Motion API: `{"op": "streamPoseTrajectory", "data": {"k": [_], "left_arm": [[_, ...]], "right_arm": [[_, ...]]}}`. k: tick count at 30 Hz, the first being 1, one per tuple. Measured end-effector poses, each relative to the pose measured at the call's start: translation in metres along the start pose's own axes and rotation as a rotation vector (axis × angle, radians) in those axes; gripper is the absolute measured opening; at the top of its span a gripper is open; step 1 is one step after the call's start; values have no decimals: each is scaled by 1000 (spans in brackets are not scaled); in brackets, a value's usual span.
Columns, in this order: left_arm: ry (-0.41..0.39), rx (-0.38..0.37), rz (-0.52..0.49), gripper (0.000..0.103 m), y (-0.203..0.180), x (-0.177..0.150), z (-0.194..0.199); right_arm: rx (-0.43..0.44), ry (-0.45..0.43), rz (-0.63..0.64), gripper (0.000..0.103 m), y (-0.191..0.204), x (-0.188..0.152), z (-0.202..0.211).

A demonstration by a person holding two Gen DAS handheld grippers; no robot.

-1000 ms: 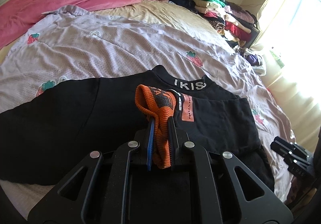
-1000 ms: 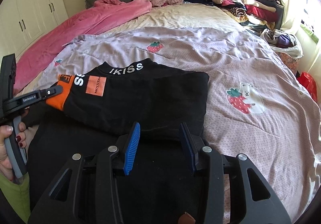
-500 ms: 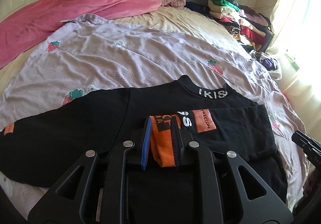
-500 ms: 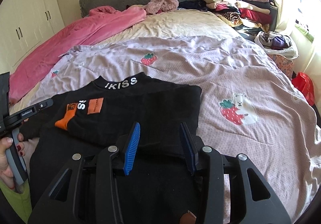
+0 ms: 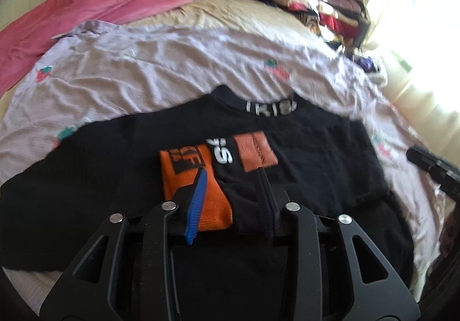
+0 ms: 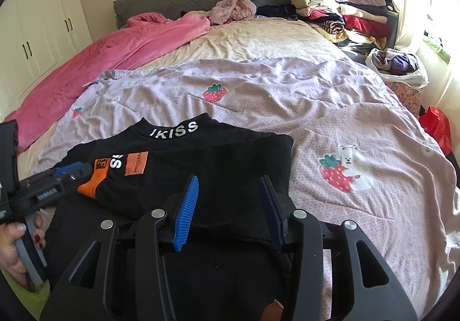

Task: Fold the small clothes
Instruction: 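Lower the sleeve onto the shirt back and open the right gripper, then move the left gripper to the other sleeve's orange cuff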

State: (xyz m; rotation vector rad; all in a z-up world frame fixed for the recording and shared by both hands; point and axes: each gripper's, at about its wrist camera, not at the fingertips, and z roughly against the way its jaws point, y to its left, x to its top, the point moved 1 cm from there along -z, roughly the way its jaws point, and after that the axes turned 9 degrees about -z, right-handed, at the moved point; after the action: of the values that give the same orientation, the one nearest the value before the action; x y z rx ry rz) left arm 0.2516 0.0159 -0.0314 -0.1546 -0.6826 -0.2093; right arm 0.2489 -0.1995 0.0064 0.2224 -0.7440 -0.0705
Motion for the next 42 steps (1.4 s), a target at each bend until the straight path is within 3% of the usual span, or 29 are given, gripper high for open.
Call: {"op": "streamPoseTrajectory", "data": {"k": [5,15,21,26,30,32,34,38,42], "left_arm": [[118,34,-7,34,3,-17,-31],[108,18,4,34,6,-22,-30],[104,11,10,36,7,-21,-27],[70,14,26,54,9,-18,-11],[49,18,33,57,12,-18,1],[39,30,39,75,13,-19,8],[19,45,43,76,15,-19,17],[-9,76,38,90,19,-21,32],[-31,139,37,93,26,-25,47]], "right_arm": [[3,49,12,46,5,-5,-23],[-95,199,-14,49,-21,-29,-86],[-71,196,-36,53,-23,-32,-83],[-47,173,-61,56,-24,-30,-66],[-26,151,-88,72,-25,-30,-49],[-13,140,-95,76,-23,-29,-42],[3,124,-100,81,-21,-28,-34],[13,84,-92,89,-16,-26,-20],[33,55,-90,95,-11,-22,-5]]}}
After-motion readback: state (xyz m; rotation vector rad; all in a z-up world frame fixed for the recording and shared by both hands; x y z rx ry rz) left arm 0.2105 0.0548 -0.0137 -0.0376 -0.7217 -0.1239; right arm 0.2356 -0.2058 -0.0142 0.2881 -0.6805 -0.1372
